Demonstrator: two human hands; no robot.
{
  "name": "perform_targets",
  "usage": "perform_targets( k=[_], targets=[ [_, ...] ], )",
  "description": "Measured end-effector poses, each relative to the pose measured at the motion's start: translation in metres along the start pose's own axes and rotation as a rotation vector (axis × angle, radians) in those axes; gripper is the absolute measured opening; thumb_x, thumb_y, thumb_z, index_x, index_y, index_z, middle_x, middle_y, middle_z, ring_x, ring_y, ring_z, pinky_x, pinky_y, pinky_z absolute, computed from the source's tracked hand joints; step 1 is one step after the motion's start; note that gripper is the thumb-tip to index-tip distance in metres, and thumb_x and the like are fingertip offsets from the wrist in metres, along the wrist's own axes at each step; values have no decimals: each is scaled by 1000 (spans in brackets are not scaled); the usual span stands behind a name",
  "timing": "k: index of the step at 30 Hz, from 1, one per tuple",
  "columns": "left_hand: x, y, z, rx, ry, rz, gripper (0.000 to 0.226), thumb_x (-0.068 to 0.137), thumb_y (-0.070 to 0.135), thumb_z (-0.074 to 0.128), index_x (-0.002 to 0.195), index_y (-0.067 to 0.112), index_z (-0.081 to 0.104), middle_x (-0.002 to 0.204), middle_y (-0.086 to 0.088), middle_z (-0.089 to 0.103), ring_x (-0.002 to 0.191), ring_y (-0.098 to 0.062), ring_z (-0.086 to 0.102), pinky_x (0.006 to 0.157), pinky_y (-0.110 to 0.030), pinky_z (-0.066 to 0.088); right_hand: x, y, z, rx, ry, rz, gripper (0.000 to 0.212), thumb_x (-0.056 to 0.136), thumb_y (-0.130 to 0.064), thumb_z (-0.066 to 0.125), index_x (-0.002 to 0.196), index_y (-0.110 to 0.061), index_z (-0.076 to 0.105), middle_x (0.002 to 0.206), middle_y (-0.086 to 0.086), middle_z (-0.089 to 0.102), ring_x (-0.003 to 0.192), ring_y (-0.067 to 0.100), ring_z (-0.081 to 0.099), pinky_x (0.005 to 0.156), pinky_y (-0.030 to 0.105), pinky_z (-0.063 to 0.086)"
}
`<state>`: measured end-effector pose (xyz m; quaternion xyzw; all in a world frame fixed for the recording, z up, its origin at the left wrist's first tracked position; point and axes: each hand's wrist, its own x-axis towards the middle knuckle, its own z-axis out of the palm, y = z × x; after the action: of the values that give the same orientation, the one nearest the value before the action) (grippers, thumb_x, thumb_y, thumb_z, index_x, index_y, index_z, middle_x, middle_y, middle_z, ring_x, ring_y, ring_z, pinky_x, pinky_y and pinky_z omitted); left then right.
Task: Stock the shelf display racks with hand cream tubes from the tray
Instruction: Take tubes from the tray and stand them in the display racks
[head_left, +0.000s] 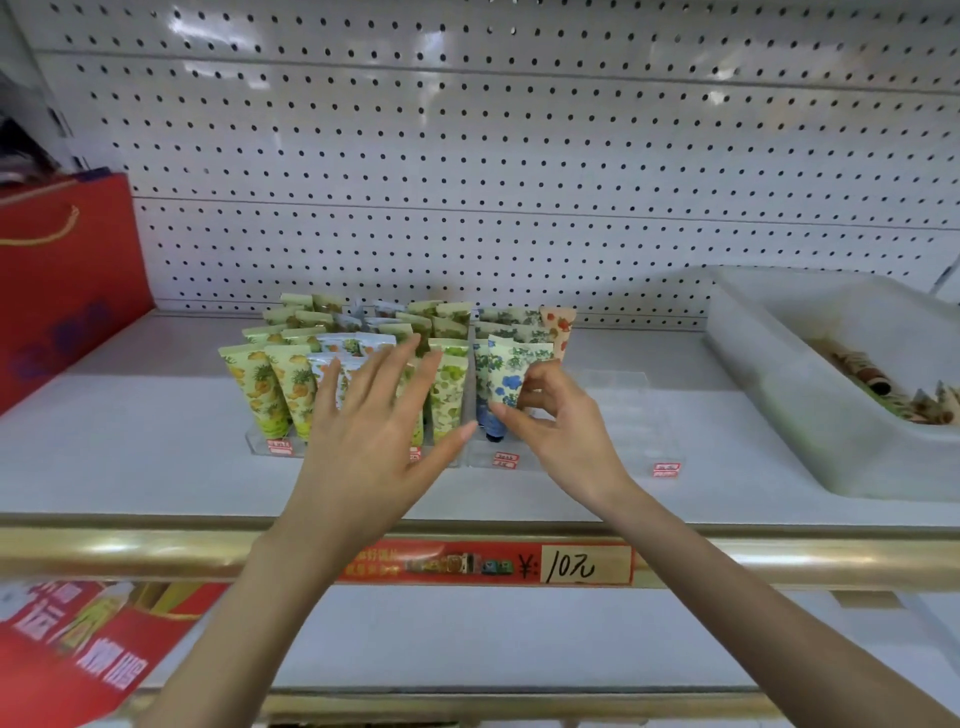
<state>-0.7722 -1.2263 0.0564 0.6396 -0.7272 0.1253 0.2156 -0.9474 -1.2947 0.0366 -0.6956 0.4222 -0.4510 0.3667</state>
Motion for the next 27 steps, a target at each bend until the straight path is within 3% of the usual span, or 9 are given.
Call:
perform_targets(
  k=[3,7,11,21,27],
  targets=[
    [-8,-4,5,43,-36,-3,73,89,64,22,140,15,40,145,-7,41,132,-25,39,108,-55,23,1,4,8,-27,-1,11,22,85,-16,67,94,-15,47,85,-11,53,84,4,56,67,7,45],
    [-13,-10,6,77,-25,-12,72,89,63,27,139,13,42,143,-9,42,130,-27,42,107,-54,25,2,11,13,-31,-7,27,22,84,-15,68,96,-13,49,88,-6,58,83,4,58,67,8,46],
    [-15,-13,6,75,-31,-24,72,88,63,29,140,14,40,144,-8,41,131,-28,42,108,-53,23,-1,12,15,-71,-21,15,22,84,-13,68,92,-15,48,82,-16,53,77,-6,56,66,7,46],
    [-14,-11,2,53,-27,-24,72,89,63,26,140,15,40,145,-9,41,130,-28,42,108,-51,25,-1,12,13,-79,-25,34,24,83,-13,69,101,-12,52,92,-5,58,83,3,57,68,5,46],
    [-15,-10,-1,33,-31,-27,72,89,64,25,141,16,38,146,-7,38,131,-26,39,108,-50,26,-1,9,11,-111,-45,22,25,84,-10,67,106,-8,55,90,-10,57,79,-8,54,67,2,44]
  ],
)
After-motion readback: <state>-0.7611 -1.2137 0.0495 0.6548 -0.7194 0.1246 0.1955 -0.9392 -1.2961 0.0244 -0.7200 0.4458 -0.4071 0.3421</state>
